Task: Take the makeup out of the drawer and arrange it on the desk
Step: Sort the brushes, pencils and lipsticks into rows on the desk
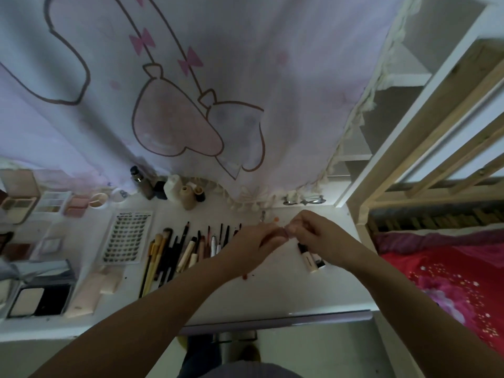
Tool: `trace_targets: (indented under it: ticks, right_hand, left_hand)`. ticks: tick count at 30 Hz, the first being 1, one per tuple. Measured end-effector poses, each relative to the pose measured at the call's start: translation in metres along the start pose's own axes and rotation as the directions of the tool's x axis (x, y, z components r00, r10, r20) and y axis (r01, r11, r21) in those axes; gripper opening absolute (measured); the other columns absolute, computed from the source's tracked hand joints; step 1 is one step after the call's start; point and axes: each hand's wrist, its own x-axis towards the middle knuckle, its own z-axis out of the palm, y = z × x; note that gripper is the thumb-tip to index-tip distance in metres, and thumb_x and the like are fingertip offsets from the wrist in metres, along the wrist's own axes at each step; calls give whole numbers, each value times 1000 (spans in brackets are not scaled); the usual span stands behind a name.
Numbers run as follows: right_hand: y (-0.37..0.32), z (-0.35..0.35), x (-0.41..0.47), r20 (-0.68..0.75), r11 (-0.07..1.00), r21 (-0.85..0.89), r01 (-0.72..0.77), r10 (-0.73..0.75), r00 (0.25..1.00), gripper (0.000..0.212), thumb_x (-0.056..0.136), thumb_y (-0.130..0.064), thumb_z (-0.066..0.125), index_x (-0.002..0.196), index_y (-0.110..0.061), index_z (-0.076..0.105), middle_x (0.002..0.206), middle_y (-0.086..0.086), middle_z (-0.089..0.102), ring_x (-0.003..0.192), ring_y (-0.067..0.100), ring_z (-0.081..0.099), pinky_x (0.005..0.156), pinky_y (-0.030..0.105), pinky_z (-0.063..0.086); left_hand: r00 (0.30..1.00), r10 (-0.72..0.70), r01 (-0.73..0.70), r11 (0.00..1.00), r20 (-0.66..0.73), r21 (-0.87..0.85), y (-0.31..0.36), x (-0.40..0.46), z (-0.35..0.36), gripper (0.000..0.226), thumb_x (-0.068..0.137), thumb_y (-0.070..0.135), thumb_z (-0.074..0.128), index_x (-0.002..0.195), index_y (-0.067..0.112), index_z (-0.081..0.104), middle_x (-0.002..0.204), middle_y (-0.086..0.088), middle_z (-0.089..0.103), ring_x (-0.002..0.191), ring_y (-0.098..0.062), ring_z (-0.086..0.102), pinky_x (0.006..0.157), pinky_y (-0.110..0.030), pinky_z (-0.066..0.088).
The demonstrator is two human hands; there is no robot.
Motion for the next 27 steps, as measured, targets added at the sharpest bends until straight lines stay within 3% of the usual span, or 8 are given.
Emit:
trace_targets:
  ticks: [3,6,10,13,15,18,22,27]
  right_hand:
    - [1,-3,-3,74,994,81,73,-79,994,4,93,-30,53,94,-28,57,76,-12,59,65,-3,55,60,16,42]
    - [0,-8,-3,197,993,116,11,-34,980,10,92,-38,54,101,-37,55,91,-10,65,77,4,63,62,17,48]
    - [-4,-6,3,159,999,-16,-29,32,987,33,94,-48,42,80,-24,59,66,-8,64,54,-2,55,58,19,42]
    - [-2,-6,3,205,998,61,7,-19,979,9,91,-37,54,92,-30,59,79,-9,65,66,-1,59,64,19,48]
    - [-4,-7,3,229,995,93,-28,6,973,10,90,-42,55,95,-33,58,84,-11,67,71,0,63,66,19,50]
    - [-6,-5,5,219,997,16,-81,76,973,30,94,-48,43,84,-25,60,68,-9,68,58,2,60,59,18,43]
    - [0,-4,2,225,997,68,-20,4,974,4,91,-32,58,94,-29,56,83,-9,65,73,3,59,66,19,47]
    - [1,0,0,325,987,58,-147,120,938,24,94,-43,49,92,-22,58,81,-4,68,65,7,61,60,22,46]
  left_hand:
    - [1000,3,-3,997,4,-76,-1,-6,-2,8,96,21,50,89,23,55,73,9,51,65,-5,46,63,-22,38]
    - [1000,-14,14,1000,-10,-9,-8,-11,-2,14,95,26,51,98,15,60,80,2,56,67,-5,45,62,-16,34]
    - [1000,8,-8,999,2,48,-13,-13,-2,23,93,33,50,101,14,60,82,4,57,68,-3,46,63,-18,36]
    - [1000,3,-2,1000,-18,15,-17,-14,-5,20,92,33,51,99,16,60,71,17,49,66,6,47,59,-8,33]
    - [1000,4,-3,999,-11,39,-19,-14,-7,22,92,33,51,101,16,60,74,14,51,65,4,47,61,-10,35]
    - [999,18,-21,994,32,103,-21,-14,-7,23,93,34,50,103,16,59,84,1,58,70,-8,48,66,-23,40]
    - [997,-20,19,999,72,26,-21,-15,-7,19,94,31,51,105,20,61,79,10,54,67,2,45,64,-17,36]
    - [986,-54,41,995,157,87,-21,-18,1,16,95,34,49,102,24,57,83,9,54,71,-6,50,67,-26,42]
